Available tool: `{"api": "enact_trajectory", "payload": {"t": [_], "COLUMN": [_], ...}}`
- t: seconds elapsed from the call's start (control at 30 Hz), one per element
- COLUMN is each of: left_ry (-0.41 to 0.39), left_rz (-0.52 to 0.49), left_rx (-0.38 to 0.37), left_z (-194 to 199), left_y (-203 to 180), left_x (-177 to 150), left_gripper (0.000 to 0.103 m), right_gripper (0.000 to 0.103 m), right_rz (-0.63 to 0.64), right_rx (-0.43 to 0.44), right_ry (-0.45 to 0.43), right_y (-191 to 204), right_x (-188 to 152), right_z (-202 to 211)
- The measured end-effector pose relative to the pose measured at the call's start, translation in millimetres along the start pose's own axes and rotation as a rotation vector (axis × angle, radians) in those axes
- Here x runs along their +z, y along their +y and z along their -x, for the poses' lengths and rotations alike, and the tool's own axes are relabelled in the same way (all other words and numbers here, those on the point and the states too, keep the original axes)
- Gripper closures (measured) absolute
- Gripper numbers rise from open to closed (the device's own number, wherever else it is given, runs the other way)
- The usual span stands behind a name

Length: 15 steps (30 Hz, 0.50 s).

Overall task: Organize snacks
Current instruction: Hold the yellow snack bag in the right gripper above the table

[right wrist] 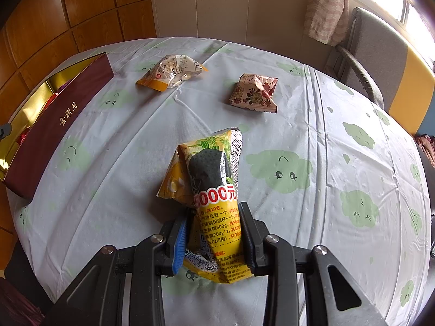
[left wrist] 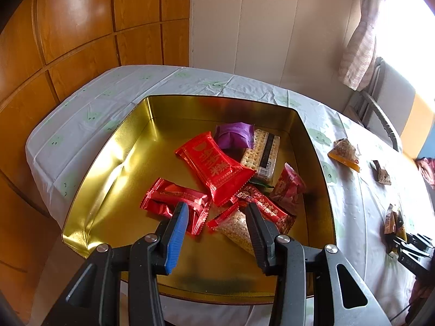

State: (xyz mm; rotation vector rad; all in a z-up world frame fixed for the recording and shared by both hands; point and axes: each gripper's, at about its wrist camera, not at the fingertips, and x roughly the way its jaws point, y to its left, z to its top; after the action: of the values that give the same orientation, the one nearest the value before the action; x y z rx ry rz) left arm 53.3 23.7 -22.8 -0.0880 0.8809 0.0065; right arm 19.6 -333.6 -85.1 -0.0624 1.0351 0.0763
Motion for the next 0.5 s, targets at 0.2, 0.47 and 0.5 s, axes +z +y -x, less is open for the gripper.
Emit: {"api": "enact_trajectory", "payload": {"t": [0.2, 0.47, 0.5], "left_ry": [0.003, 0.009, 0.008], "left_rz": [-0.002, 0.012, 0.015], "left_rx": [0.002, 0.011, 0.014], "left_z": [-0.1, -1.7, -1.4], "left_y": [1.9, 14.9, 17.6], "left_x": [-1.8, -2.7, -2.9], "left_gripper": [0.058, 0.058, 0.058], "right_gripper": [0.068, 0.068, 0.068], "right_rz": [-0.007, -0.004, -0.004], "right_rx": [-0.005, -0.019, -0.02], "right_ry": [-0.002, 0.003, 0.004], "right_y": [0.5, 1.8, 2.1], "right_x": [-0.4, 0.4, 0.4], "right_z": [0.5, -0.3, -0.5]}}
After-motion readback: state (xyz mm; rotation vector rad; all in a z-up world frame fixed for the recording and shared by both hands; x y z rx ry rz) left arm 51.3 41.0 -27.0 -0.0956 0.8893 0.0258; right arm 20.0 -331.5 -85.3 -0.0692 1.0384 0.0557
